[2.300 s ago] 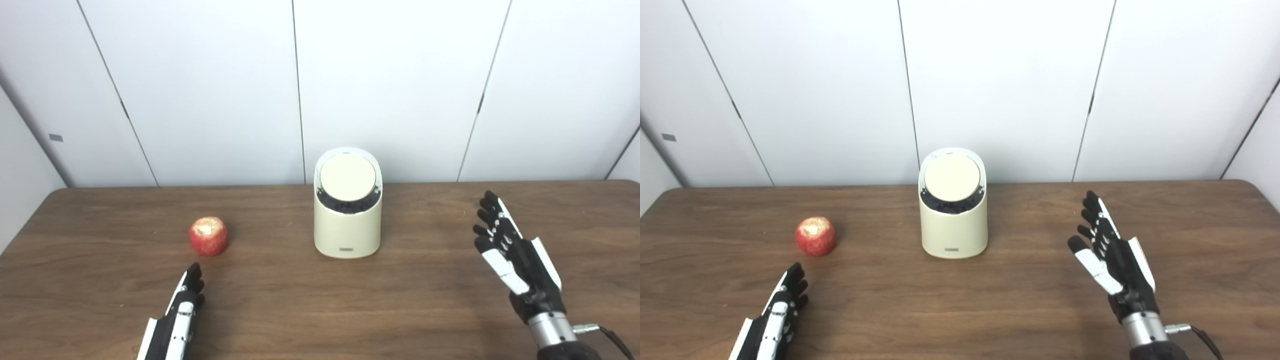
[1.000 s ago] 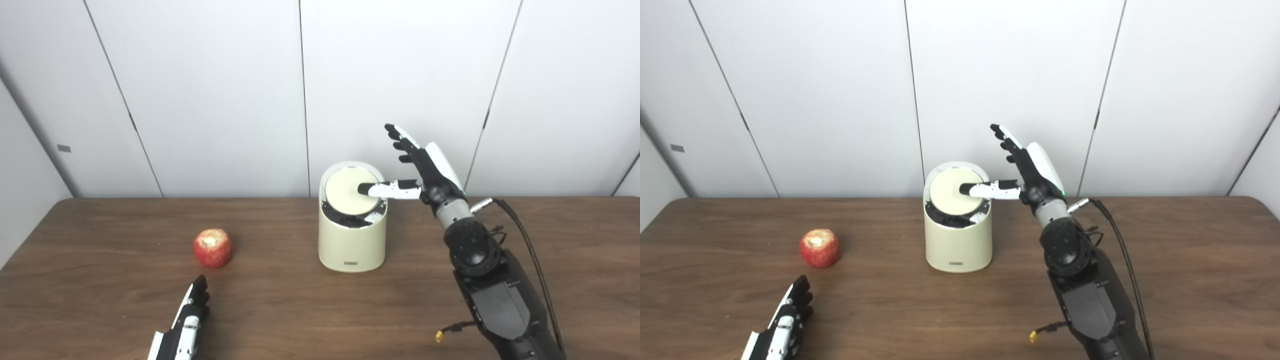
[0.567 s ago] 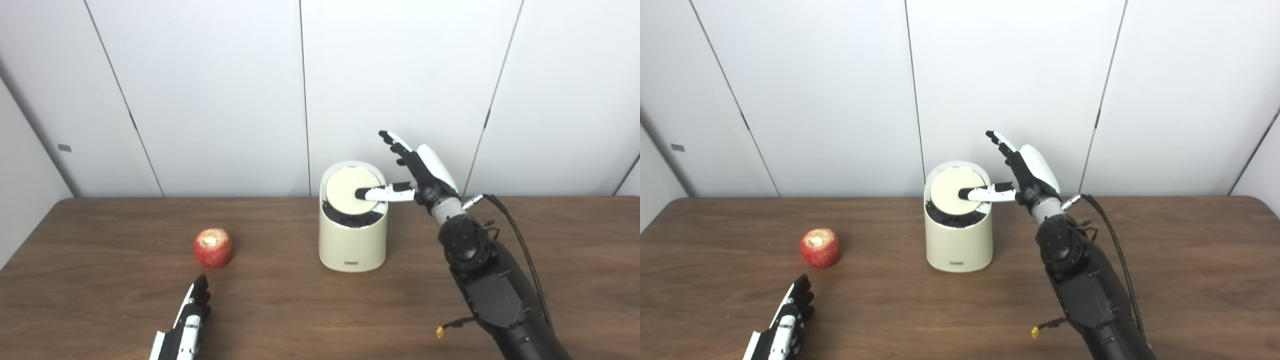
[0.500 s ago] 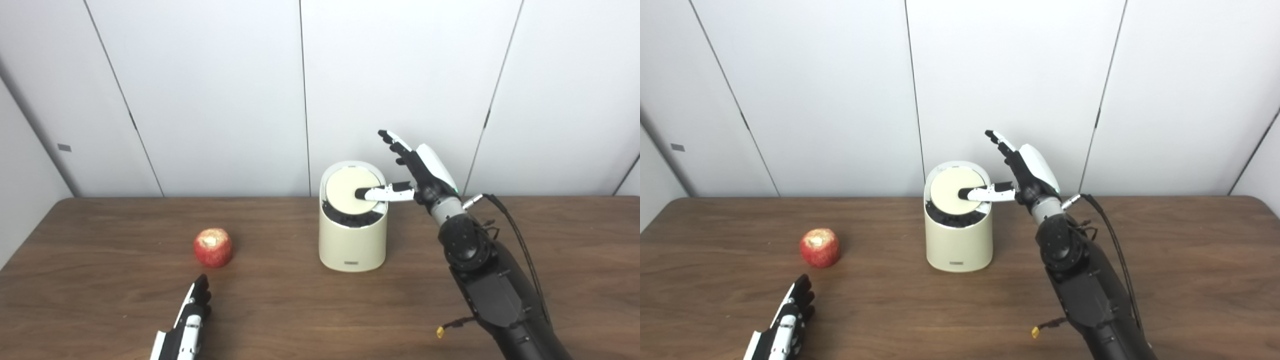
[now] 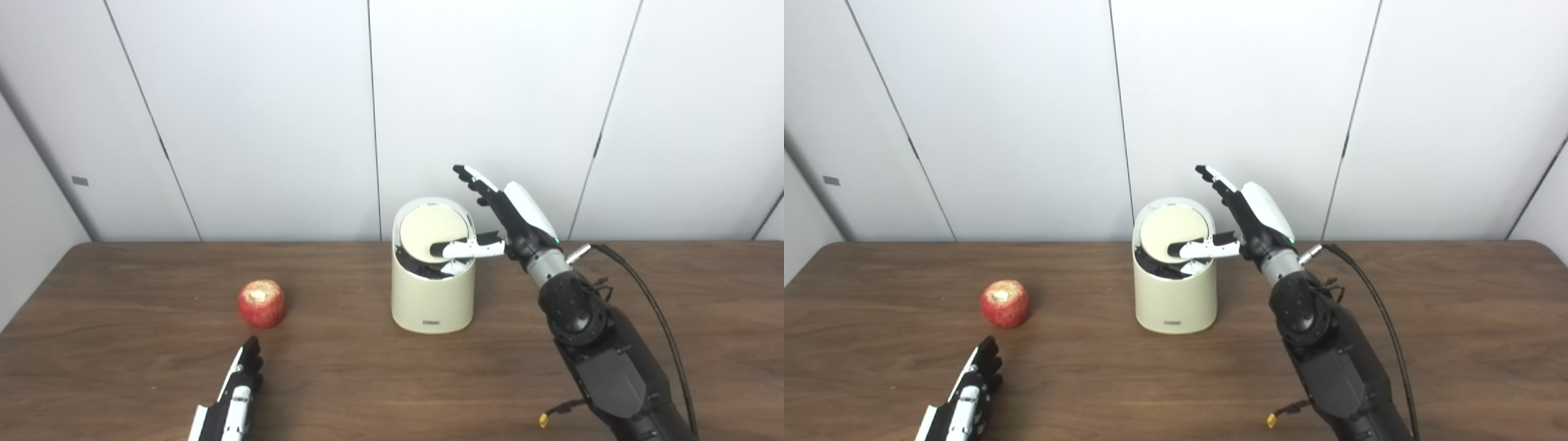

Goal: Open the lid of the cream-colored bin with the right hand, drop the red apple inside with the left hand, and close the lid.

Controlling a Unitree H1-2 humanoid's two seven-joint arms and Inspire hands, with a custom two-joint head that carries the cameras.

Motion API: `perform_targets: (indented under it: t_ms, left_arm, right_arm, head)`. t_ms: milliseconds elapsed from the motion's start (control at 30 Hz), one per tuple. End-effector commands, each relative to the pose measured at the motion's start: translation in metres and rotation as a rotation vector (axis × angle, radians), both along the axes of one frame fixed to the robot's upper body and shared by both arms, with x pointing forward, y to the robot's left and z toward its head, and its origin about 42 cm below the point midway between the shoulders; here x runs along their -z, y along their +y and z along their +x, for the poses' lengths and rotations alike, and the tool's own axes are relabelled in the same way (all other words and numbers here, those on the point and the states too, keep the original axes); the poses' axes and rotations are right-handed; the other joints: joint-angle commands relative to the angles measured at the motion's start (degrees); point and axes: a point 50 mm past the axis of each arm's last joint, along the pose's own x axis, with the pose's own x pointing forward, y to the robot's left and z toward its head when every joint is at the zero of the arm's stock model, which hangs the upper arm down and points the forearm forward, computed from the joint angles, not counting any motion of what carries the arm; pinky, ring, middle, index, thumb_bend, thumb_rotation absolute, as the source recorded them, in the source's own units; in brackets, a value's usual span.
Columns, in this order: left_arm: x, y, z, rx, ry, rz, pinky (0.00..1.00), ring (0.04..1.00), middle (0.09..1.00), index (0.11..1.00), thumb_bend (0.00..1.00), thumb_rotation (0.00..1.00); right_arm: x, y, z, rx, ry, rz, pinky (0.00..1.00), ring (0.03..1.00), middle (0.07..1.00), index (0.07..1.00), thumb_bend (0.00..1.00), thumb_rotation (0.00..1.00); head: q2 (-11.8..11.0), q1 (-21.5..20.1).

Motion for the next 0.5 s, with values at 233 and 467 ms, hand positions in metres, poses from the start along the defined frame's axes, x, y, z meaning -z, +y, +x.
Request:
perform_targets:
  t_ms: [233, 467]
  left_arm:
    - [0.0018, 0.0010, -0.0247, -0.011, 0.008, 0.008, 1.00, 1.000, 1.000, 1.000, 0.18, 0.95]
    - [0.0022, 0.0010, -0.0251, -0.015, 0.011, 0.013, 1.00, 1.000, 1.000, 1.000, 0.20, 0.91]
  right_arm:
    - [-0.0240, 0.0021, 0.0014, -0.019, -0.075, -0.017, 0.85, 0.914, 0.924, 0.923, 0.88, 0.37]
    - [-0.0200, 0.0032, 0.0044, -0.007, -0.071, -0.003, 0.85, 0.903, 0.918, 0.921, 0.87, 0.38]
  head:
    - [0.3, 0.1]
    - [0.3, 0.2]
